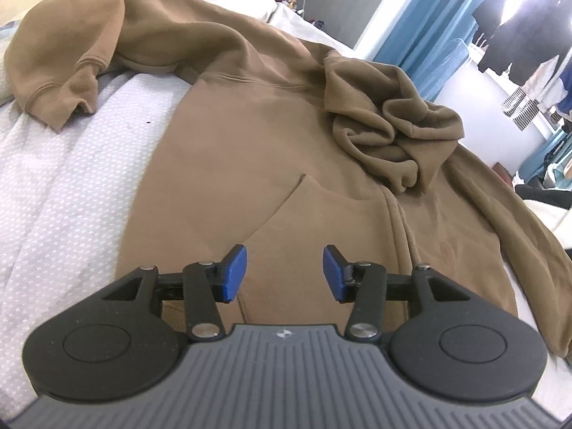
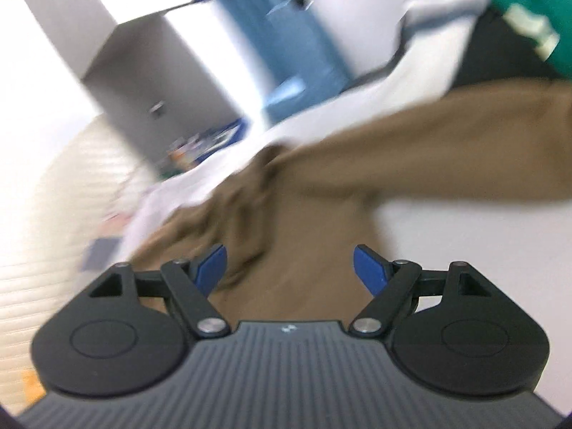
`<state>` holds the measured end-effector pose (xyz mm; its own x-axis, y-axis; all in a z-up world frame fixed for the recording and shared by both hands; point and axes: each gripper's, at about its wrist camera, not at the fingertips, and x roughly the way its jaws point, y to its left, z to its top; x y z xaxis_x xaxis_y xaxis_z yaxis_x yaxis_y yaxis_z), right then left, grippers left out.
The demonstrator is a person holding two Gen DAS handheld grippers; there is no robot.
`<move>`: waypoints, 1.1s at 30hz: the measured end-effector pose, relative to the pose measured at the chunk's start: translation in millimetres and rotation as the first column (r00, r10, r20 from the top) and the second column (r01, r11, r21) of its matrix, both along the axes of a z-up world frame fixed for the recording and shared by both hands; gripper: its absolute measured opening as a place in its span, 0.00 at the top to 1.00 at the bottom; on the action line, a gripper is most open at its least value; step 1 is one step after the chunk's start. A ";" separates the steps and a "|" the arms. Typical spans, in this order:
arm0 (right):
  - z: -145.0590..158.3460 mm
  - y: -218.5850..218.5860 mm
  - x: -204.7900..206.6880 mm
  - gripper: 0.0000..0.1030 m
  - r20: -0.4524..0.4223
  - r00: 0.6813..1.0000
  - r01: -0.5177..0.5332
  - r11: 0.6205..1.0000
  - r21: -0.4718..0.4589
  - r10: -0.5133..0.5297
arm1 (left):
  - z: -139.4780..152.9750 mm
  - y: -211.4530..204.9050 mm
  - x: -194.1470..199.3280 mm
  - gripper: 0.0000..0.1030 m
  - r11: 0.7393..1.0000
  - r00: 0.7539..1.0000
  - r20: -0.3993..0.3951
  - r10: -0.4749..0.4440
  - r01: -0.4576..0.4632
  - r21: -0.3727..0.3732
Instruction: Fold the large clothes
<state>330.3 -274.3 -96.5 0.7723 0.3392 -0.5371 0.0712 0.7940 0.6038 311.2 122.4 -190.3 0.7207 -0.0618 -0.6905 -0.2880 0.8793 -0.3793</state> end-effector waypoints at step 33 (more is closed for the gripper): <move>-156.3 3.1 69.4 0.20 -0.360 0.898 0.221 0.966 -0.133 -0.255 | -33.4 70.3 -0.3 0.42 0.958 0.946 -0.152 0.287 -0.286 0.026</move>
<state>399.7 -271.2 -252.7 0.5632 0.1095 -0.8190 0.4699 0.7729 0.4264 311.0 192.8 -223.8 0.5937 0.1341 -0.7934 -0.5820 0.7524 -0.3084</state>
